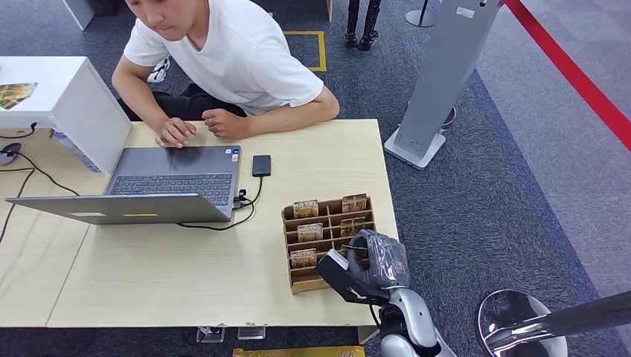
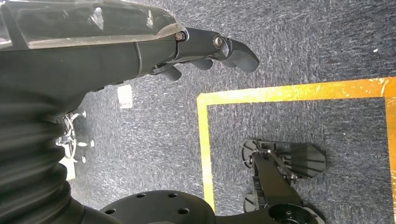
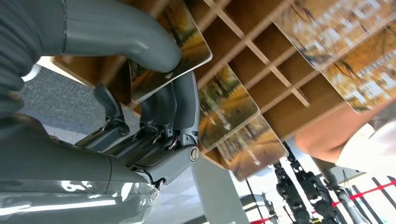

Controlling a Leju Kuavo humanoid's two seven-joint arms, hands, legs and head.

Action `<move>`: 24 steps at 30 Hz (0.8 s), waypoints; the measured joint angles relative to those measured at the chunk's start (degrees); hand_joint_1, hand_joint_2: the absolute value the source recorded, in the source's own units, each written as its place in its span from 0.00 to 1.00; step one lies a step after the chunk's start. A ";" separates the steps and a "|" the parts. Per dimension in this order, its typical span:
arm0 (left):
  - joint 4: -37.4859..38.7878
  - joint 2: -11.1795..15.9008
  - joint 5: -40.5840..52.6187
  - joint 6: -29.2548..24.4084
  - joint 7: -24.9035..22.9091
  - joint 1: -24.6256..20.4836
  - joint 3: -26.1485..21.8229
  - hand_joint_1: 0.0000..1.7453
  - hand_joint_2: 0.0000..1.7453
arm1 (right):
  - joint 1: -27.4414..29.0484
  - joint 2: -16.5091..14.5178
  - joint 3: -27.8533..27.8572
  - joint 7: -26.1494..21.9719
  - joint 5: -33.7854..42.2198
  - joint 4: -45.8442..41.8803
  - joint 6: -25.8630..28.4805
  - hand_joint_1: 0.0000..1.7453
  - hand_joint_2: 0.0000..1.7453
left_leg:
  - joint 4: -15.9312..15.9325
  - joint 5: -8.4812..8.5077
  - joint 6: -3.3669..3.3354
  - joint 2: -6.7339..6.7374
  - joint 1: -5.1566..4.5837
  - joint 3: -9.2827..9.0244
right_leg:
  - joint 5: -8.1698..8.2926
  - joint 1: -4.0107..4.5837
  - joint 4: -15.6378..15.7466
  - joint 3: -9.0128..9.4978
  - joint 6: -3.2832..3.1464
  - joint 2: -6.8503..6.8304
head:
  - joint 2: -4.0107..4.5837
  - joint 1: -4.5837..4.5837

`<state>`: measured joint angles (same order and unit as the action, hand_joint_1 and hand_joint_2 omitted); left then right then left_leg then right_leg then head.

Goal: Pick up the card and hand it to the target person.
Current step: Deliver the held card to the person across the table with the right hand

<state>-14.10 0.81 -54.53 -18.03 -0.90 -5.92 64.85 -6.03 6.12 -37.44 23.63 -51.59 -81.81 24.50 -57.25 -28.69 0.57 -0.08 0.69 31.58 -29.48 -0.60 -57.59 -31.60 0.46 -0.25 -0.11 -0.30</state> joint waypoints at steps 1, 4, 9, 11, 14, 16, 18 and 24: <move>0.00 0.00 0.00 0.00 0.01 0.00 0.00 0.00 1.00 | 0.02 0.00 -0.01 0.00 0.02 0.00 -0.01 0.99 1.00 | 0.00 0.00 0.00 0.00 0.00 0.00 | 0.00 0.00 0.00 0.00 0.00 0.00 | 0.00 0.02; 0.00 0.00 -0.01 0.06 0.10 0.00 0.00 0.00 1.00 | 0.03 0.00 0.01 -0.09 0.03 0.00 -0.01 1.00 1.00 | 0.00 0.00 0.00 0.00 0.00 -0.01 | 0.00 0.00 0.00 0.00 0.00 0.00 | 0.00 0.02; 0.00 0.00 -0.28 1.28 0.94 0.01 0.00 0.00 1.00 | 0.03 0.00 0.04 -0.35 0.03 0.00 0.06 1.00 1.00 | 0.00 0.00 0.00 0.00 0.00 -0.01 | 0.00 0.00 0.00 0.01 0.00 0.00 | 0.00 0.02; 0.00 0.00 -0.30 1.33 1.10 0.00 0.00 0.00 1.00 | 0.04 0.00 0.05 -0.46 0.02 0.00 0.13 1.00 1.00 | 0.00 0.00 0.00 0.00 0.00 -0.02 | 0.00 0.00 0.00 0.01 0.00 0.00 | 0.00 0.02; 0.03 0.00 -0.43 0.69 1.16 0.00 0.00 0.00 1.00 | 0.09 0.00 0.07 -0.77 -0.01 0.00 0.35 1.00 1.00 | 0.00 0.00 0.00 0.00 0.00 -0.01 | 0.00 0.00 0.00 0.00 0.00 0.00 | 0.00 0.01; 0.07 0.00 -0.58 0.33 1.16 0.00 0.00 0.00 1.00 | 0.16 0.00 0.07 -1.13 0.01 -0.01 0.74 1.00 1.00 | 0.00 0.00 0.00 0.00 0.00 -0.01 | 0.00 0.00 0.00 0.00 0.00 0.00 | 0.00 0.01; 0.08 0.00 -0.67 0.28 1.16 0.01 -0.01 0.00 1.00 | 0.28 0.00 0.08 -2.11 0.36 -0.02 1.54 1.00 1.00 | 0.00 0.00 0.00 0.00 0.00 -0.01 | 0.00 0.00 0.00 0.00 0.00 0.00 | 0.00 0.02; 0.11 0.00 -0.69 0.28 1.42 0.01 0.00 0.00 1.00 | 0.93 0.00 0.11 -10.15 4.15 -0.25 7.17 1.00 1.00 | 0.00 0.00 0.00 0.00 0.00 0.01 | 0.00 0.00 0.00 -0.01 0.00 0.00 | 0.00 0.02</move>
<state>-13.98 0.81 -55.22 -17.75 0.52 -5.91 64.85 -5.10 6.12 -37.33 13.48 -47.44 -82.06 31.66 -57.25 -28.69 0.57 -0.08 0.69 31.58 -29.48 -0.60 -57.59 -31.60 0.46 -0.25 -0.11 -0.27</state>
